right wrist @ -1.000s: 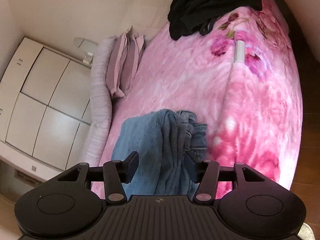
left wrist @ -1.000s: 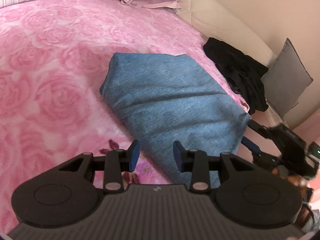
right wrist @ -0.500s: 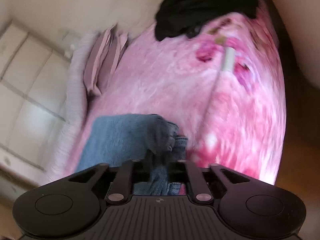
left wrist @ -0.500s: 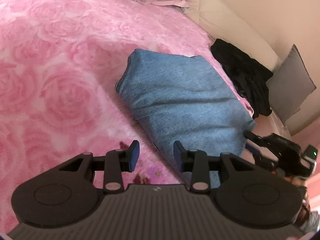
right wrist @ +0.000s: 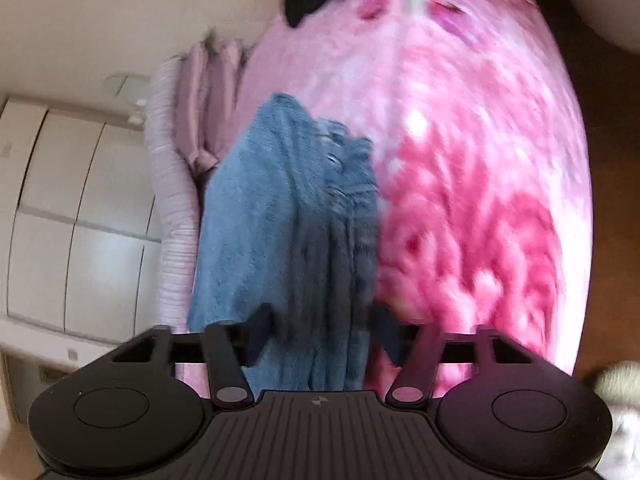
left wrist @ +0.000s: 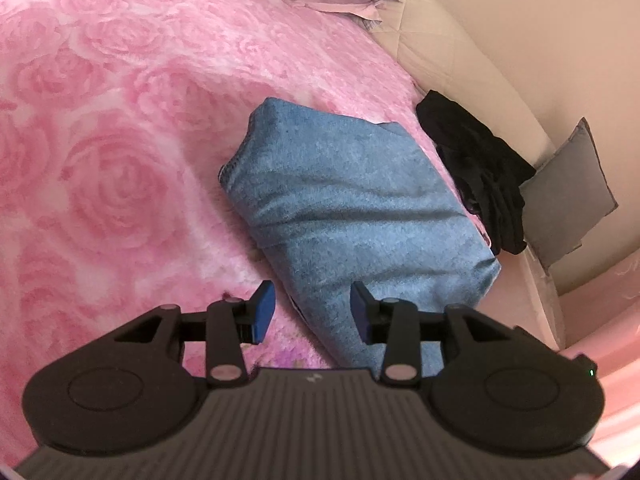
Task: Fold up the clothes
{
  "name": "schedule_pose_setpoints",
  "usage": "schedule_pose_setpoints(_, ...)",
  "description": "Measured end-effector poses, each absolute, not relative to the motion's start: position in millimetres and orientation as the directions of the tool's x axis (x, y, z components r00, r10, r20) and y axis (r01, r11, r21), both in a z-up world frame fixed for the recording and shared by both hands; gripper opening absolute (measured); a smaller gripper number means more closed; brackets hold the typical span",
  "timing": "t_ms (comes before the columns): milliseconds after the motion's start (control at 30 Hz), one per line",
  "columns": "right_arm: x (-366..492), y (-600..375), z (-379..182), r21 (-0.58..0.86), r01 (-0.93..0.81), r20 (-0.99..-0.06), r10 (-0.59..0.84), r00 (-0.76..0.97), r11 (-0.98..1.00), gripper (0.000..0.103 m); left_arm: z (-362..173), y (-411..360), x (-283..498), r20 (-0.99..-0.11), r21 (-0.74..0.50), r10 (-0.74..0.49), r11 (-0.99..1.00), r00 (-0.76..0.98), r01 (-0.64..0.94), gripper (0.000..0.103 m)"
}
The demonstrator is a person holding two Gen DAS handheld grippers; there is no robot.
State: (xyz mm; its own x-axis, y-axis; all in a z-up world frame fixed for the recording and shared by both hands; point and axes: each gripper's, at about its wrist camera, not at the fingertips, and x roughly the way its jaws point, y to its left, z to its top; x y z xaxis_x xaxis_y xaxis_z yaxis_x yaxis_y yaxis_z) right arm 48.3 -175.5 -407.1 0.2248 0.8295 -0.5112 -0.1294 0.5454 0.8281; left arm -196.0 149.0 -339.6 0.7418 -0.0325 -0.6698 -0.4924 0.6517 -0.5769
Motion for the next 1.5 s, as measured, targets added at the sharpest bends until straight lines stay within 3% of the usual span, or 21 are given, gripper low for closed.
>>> schedule_pose_setpoints(167,74,-165,-386,0.745,-0.321,-0.553,0.81,0.194,0.585,0.023,-340,148,-193,-0.658,-0.603,-0.05,0.632,0.751,-0.486,0.036)
schedule_pose_setpoints(267,108,-177,-363,0.681,-0.409,-0.551,0.793,0.261,0.608,0.02,-337,147,-192,-0.64,-0.617,-0.058,0.634,0.766,-0.467,0.037)
schedule_pose_setpoints(400,159,-184,-368,0.71,-0.354,-0.581,0.791,0.194,0.608,0.028,-337,144,-190,-0.636,-0.61,-0.059,0.649,0.77,-0.455,0.039)
schedule_pose_setpoints(533,133,-198,-368,0.73,-0.336,-0.542,0.804,0.244,0.595,0.052,-343,140,-188,-0.65,-0.587,-0.052,0.669,0.758,-0.457,0.04)
schedule_pose_setpoints(600,110,-210,-370,0.756,-0.317,-0.51,0.819,0.265,0.573,0.054,-347,141,-187,-0.649,-0.591,-0.057,0.666,0.759,-0.455,0.04)
schedule_pose_setpoints(767,66,-212,-370,0.696,-0.392,-0.53,0.799,0.284,0.601,0.054,-357,149,-175,-0.623,-0.626,-0.074,0.644,0.779,-0.44,0.039)
schedule_pose_setpoints(800,63,-208,-372,0.661,-0.422,-0.546,0.783,0.296,0.621,0.051,-360,151,-172,-0.616,-0.635,-0.078,0.639,0.784,-0.435,0.036)
schedule_pose_setpoints(833,63,-201,-370,0.618,-0.455,-0.573,0.763,0.298,0.641,0.034,-362,153,-168,-0.604,-0.646,-0.095,0.64,0.791,-0.417,0.033)
schedule_pose_setpoints(867,64,-193,-368,0.572,-0.487,-0.6,0.742,0.299,0.66,0.027,-364,155,-164,-0.592,-0.657,-0.112,0.64,0.798,-0.398,0.018)
schedule_pose_setpoints(933,65,-189,-362,0.531,-0.531,-0.616,0.731,0.293,0.66,0.013,-366,159,-160,-0.566,-0.674,-0.144,0.648,0.811,-0.355,0.016)
schedule_pose_setpoints(1033,75,-194,-355,0.521,-0.565,-0.607,0.743,0.28,0.639,0.009,-363,166,-159,-0.526,-0.689,-0.193,0.668,0.828,-0.281,0.016)
schedule_pose_setpoints(1300,90,-198,-378,0.584,-0.51,-0.617,0.753,0.227,0.632,0.01,-379,189,-158,-0.487,-0.773,-0.346,0.597,0.802,-0.212,0.017)
schedule_pose_setpoints(1500,79,-190,-351,0.476,-0.567,-0.624,0.712,0.322,0.673,0.028,-361,185,-161,-0.512,-0.739,-0.259,0.619,0.819,-0.267,0.02)
